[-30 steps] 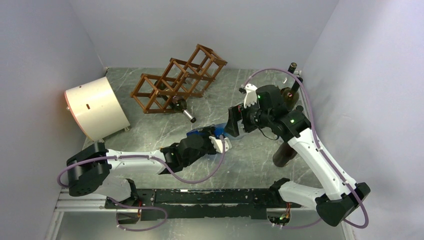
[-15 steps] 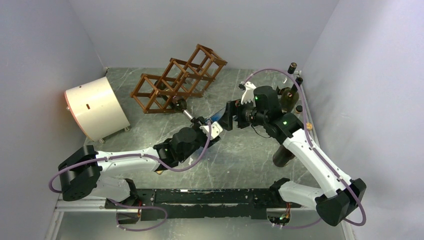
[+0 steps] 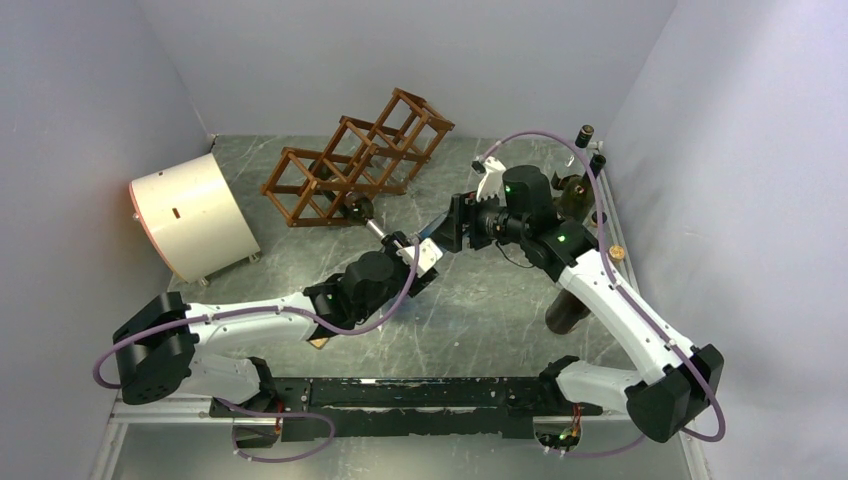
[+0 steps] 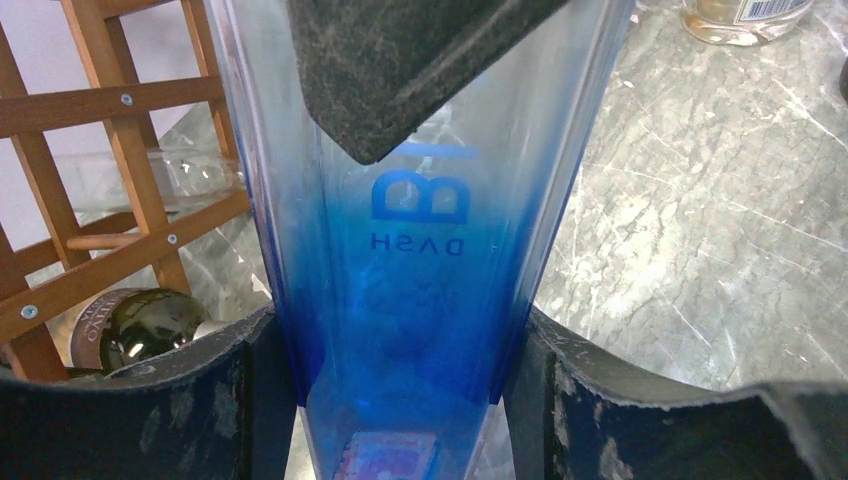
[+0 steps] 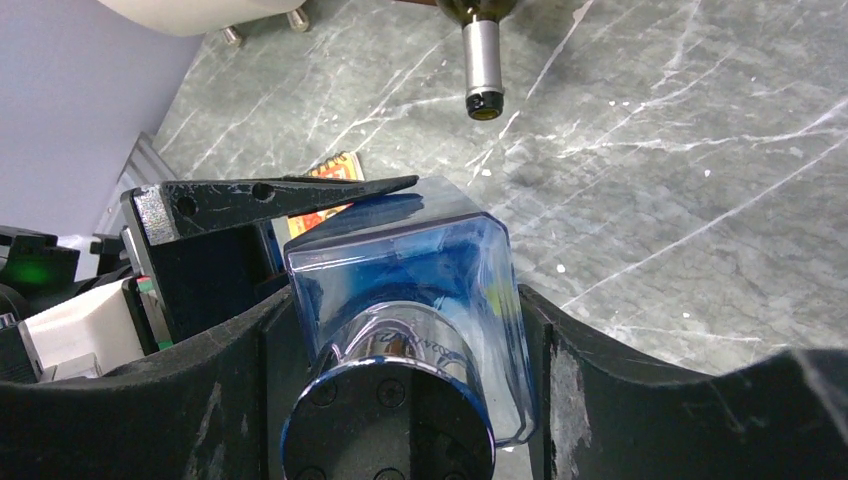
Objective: Take the wine bottle off the wine rack
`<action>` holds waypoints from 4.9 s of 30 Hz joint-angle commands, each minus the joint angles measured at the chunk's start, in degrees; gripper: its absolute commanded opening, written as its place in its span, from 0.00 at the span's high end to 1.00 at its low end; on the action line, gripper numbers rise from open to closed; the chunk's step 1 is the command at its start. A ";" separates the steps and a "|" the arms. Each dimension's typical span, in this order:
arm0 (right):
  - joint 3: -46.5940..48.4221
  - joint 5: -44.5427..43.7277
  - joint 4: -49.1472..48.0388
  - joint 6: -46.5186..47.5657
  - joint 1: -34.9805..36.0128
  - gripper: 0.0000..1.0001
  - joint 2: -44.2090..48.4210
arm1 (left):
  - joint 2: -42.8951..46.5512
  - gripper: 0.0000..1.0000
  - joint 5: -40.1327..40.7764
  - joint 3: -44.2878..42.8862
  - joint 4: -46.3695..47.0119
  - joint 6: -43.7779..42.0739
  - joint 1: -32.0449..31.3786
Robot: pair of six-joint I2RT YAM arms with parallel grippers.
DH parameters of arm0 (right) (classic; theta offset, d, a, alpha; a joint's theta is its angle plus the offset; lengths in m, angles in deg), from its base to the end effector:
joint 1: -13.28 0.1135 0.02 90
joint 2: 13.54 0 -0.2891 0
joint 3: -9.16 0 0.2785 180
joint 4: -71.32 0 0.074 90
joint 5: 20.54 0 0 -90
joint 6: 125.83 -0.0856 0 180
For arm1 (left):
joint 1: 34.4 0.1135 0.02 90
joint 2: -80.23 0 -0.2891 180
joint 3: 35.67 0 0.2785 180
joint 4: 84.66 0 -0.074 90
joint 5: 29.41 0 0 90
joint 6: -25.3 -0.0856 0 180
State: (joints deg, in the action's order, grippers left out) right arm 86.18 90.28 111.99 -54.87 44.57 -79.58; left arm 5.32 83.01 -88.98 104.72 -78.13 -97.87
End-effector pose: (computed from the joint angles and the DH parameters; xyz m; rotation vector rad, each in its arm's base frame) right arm 0.2489 0.1869 0.3545 -0.4620 2.1338 0.8973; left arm 0.1870 -0.3016 0.2577 0.8712 1.5481 -0.2834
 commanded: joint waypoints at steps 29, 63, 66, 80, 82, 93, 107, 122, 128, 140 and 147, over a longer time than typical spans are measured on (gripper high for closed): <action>20.22 -41.00 9.10 1.34 -1.23 1.00 -7.68 | 9.31 0.10 -0.79 -5.46 7.44 -0.63 -0.35; 28.34 -35.57 2.64 12.33 -21.46 1.00 -22.13 | 10.74 0.09 3.30 -3.80 9.98 -3.31 -0.17; 28.84 -36.73 2.45 12.82 -21.51 1.00 -23.04 | 10.99 0.09 3.54 -3.77 10.09 -3.44 -0.10; 27.07 -37.60 1.64 11.87 -21.55 1.00 -24.38 | 11.15 0.09 3.25 -3.86 9.73 -3.34 0.00; 26.98 -37.12 2.05 11.95 -21.62 1.00 -24.27 | 11.11 0.09 3.25 -3.81 9.81 -3.31 0.00; 27.44 -36.45 3.18 11.81 -21.53 0.51 -23.56 | 12.07 0.10 3.18 -3.06 10.80 -3.19 0.27; 29.21 -35.75 6.07 11.31 -21.59 0.15 -22.08 | 12.07 0.10 2.26 -3.17 10.27 -2.39 0.71; 29.82 -27.01 5.91 5.21 -19.92 0.05 -8.03 | 17.68 0.08 4.56 -1.50 11.97 7.47 8.53; 25.74 -24.82 3.46 2.75 -13.11 0.04 -4.64 | 18.66 0.07 6.26 -1.78 9.71 15.71 19.25; 20.99 -31.12 -4.21 -0.48 12.13 0.00 -16.07 | 21.23 0.07 20.18 0.08 12.20 13.66 22.98; 17.11 -23.08 -11.31 -3.98 12.75 0.00 -25.03 | 19.88 0.08 18.76 -0.97 10.61 14.12 22.96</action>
State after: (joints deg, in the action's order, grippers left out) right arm 104.71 63.11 107.01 -55.97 57.27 -101.26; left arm 25.71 101.35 -89.20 114.56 -64.08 -75.31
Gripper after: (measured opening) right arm 0.997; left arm 0.930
